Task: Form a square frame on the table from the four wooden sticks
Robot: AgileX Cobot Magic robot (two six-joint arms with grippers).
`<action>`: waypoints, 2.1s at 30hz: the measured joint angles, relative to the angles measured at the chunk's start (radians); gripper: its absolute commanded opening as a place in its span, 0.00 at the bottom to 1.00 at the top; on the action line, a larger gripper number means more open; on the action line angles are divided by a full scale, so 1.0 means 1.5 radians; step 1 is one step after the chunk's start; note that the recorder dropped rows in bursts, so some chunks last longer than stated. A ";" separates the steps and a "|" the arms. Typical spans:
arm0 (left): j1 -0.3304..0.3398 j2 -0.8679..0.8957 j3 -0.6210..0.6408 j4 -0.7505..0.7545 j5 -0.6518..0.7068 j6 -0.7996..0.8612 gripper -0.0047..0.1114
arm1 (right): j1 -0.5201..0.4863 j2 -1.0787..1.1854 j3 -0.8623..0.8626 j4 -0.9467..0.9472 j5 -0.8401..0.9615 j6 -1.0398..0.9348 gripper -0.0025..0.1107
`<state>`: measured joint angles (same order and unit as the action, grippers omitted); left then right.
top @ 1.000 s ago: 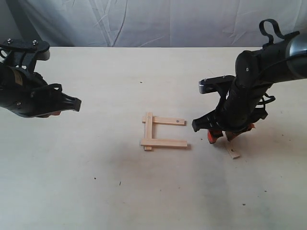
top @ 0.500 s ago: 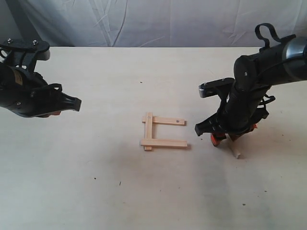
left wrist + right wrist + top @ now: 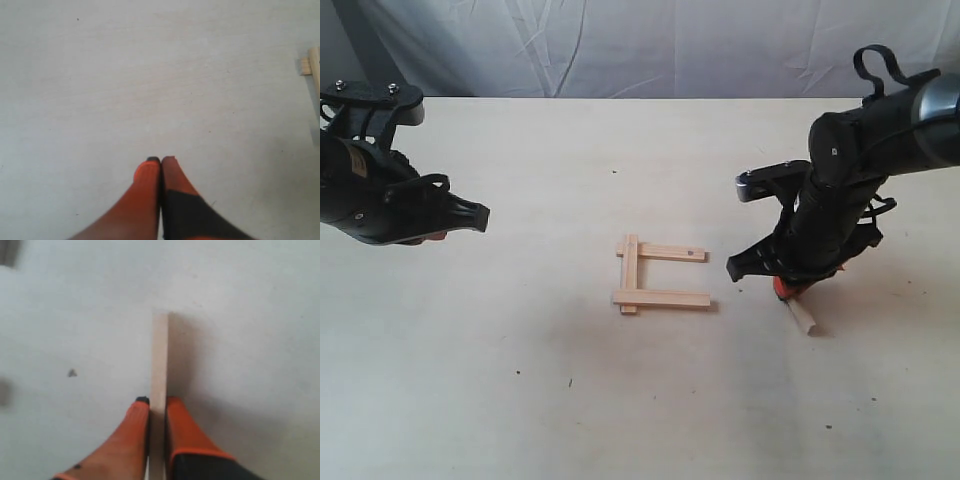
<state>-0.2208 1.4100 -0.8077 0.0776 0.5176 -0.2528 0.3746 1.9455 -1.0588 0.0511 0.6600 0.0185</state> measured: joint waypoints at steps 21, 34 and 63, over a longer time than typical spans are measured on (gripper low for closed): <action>0.000 0.000 0.000 -0.013 -0.001 0.001 0.04 | -0.028 0.003 0.000 0.066 0.037 -0.059 0.44; 0.000 0.000 0.000 -0.024 -0.001 0.001 0.04 | -0.013 -0.022 0.000 0.058 0.034 -0.012 0.44; 0.000 0.000 0.000 -0.040 -0.004 0.002 0.04 | 0.091 -0.027 -0.141 0.094 0.081 0.219 0.11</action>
<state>-0.2208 1.4100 -0.8077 0.0177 0.5118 -0.2505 0.5110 1.9046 -1.2703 0.1928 0.7808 0.3463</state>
